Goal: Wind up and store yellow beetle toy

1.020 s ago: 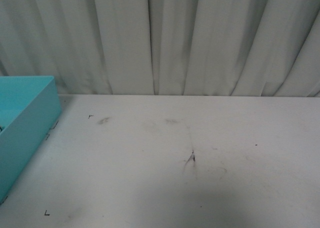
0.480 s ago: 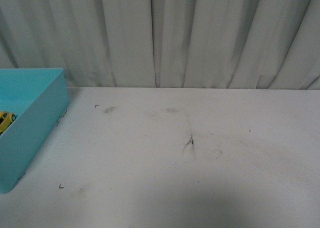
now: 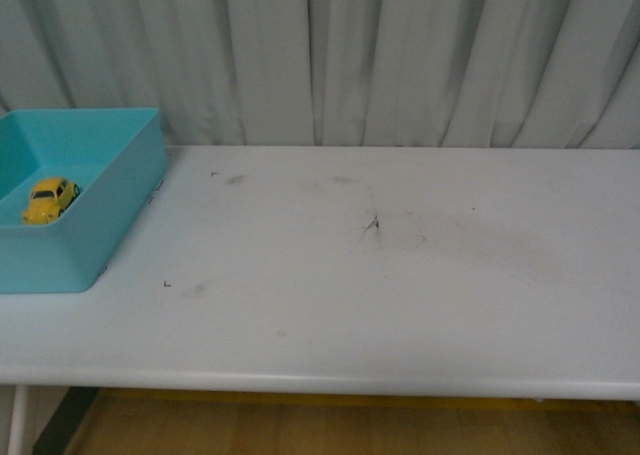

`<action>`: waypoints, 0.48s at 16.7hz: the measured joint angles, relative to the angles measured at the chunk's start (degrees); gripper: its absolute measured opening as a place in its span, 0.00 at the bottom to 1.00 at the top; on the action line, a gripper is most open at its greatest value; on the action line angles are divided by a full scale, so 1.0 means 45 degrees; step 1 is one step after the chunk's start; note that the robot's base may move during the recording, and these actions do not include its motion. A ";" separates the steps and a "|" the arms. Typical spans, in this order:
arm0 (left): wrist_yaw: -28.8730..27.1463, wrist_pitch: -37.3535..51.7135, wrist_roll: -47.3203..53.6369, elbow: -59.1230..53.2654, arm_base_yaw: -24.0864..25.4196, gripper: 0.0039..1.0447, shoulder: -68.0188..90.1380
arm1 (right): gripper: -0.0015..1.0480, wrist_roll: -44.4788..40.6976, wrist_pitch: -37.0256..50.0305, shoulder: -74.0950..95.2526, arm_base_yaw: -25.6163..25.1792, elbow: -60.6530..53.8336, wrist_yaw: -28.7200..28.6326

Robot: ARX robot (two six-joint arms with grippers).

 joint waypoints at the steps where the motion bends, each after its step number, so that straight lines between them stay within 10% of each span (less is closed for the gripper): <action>1: -0.0005 -0.0019 0.0000 0.0000 0.0000 0.94 0.0000 | 0.94 0.0000 -0.0029 0.0010 0.0000 0.0000 -0.0005; 8: -0.0005 -0.0019 0.0000 0.0000 0.0000 0.94 0.0000 | 0.94 0.0000 -0.0005 0.0005 0.0000 0.0000 0.0000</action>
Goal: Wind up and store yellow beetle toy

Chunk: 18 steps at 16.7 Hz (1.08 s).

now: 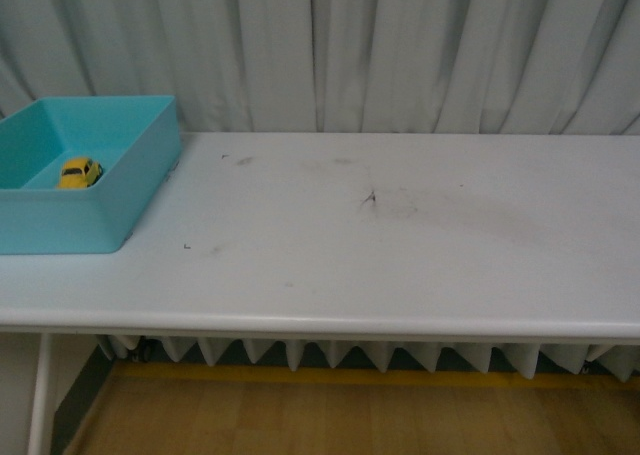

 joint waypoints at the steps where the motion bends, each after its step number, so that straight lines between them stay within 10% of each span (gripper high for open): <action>1: 0.0005 0.0010 0.0000 0.0000 0.0000 0.94 0.0000 | 0.94 0.0000 0.0000 -0.0005 0.0000 0.0000 0.0000; 18: 0.0005 0.0015 0.0000 0.0000 -0.0005 0.94 0.0000 | 0.94 0.0000 -0.0010 -0.0010 0.0000 0.0000 0.0000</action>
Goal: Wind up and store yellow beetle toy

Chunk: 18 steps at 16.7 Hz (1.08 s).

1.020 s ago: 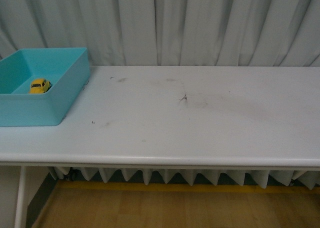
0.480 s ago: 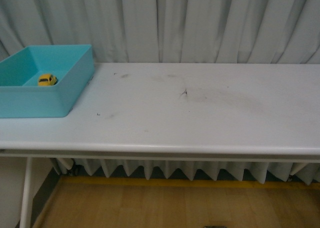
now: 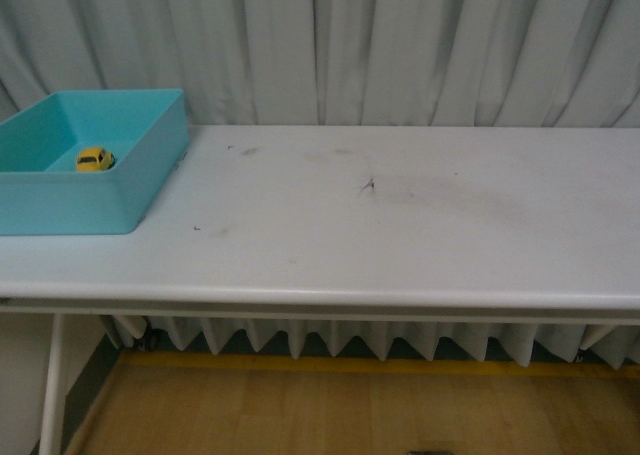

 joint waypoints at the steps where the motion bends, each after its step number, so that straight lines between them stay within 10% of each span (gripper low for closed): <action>1: 0.0000 0.0000 0.0000 0.0000 0.0000 0.94 0.0000 | 0.94 0.0000 0.0005 0.0000 0.0000 0.0000 0.0000; 18: 0.0000 0.0010 0.0000 0.0000 0.0000 0.94 0.0000 | 0.94 0.0000 0.0000 0.0000 0.0000 0.0000 -0.0005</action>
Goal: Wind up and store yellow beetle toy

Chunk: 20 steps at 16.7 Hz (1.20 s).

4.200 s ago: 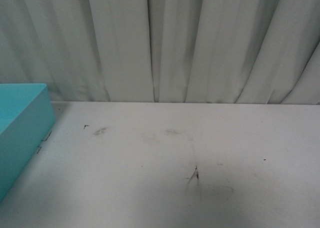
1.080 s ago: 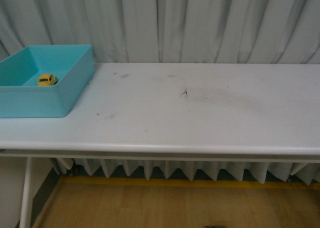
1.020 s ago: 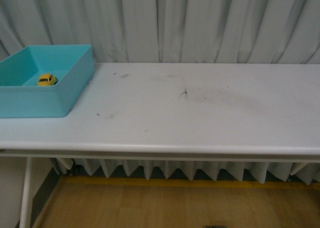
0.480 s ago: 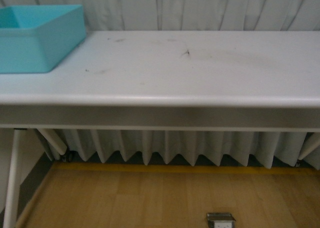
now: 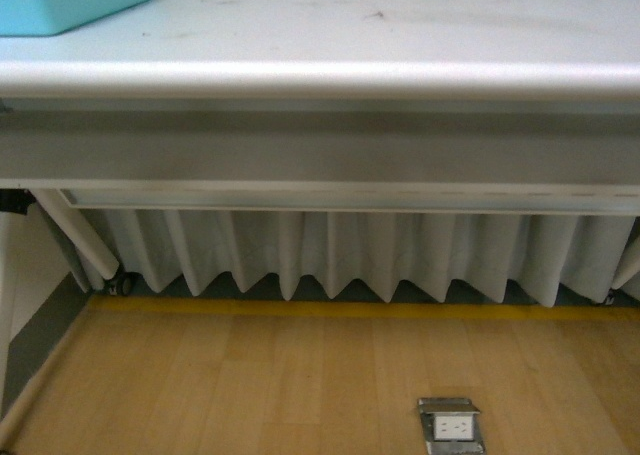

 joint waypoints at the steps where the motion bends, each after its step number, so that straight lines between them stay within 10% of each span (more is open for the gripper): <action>1: 0.0005 -0.0015 0.0000 0.0000 0.0000 0.94 0.0000 | 0.94 0.0000 0.0029 0.0000 0.0000 0.0000 0.0005; 20: -0.0005 -0.0029 -0.0005 0.0000 0.0000 0.94 0.0000 | 0.94 0.0000 -0.0010 0.0000 0.0000 0.0000 0.0005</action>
